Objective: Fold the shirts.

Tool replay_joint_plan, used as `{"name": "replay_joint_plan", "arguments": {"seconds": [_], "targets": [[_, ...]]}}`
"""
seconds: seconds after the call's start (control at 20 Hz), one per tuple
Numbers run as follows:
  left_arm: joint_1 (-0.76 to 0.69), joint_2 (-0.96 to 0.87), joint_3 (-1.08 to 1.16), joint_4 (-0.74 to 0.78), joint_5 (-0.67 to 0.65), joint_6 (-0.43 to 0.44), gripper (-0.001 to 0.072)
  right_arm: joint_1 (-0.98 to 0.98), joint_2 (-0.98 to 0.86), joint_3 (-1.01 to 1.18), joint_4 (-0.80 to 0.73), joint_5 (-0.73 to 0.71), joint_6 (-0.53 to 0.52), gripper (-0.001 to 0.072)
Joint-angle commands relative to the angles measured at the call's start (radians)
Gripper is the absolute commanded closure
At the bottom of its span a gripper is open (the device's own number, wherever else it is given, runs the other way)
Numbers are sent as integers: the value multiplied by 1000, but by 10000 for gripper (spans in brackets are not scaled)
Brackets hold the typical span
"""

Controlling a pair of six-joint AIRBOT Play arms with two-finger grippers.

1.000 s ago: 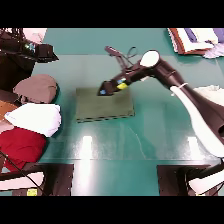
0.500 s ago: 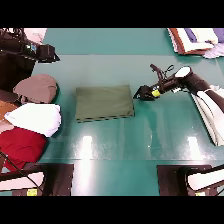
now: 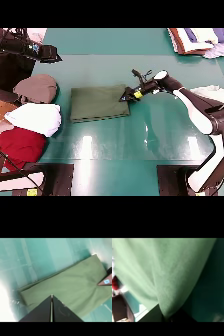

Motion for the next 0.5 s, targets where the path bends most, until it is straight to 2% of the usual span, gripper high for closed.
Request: {"name": "replay_joint_plan", "arguments": {"seconds": [0.0, 0.25, 0.45], "targets": [[-10, 0, 0, 1, -21, 0, 678, 27, -23, 55, 28, 2, -21, 693], [-127, 0, 0, 1, -24, 2, 678, -131, 155, 14, -141, 5, 50, 694], [-231, 0, 0, 1, -4, 2, 677, -410, 391, -143, -262, 3, 55, 694]]}}
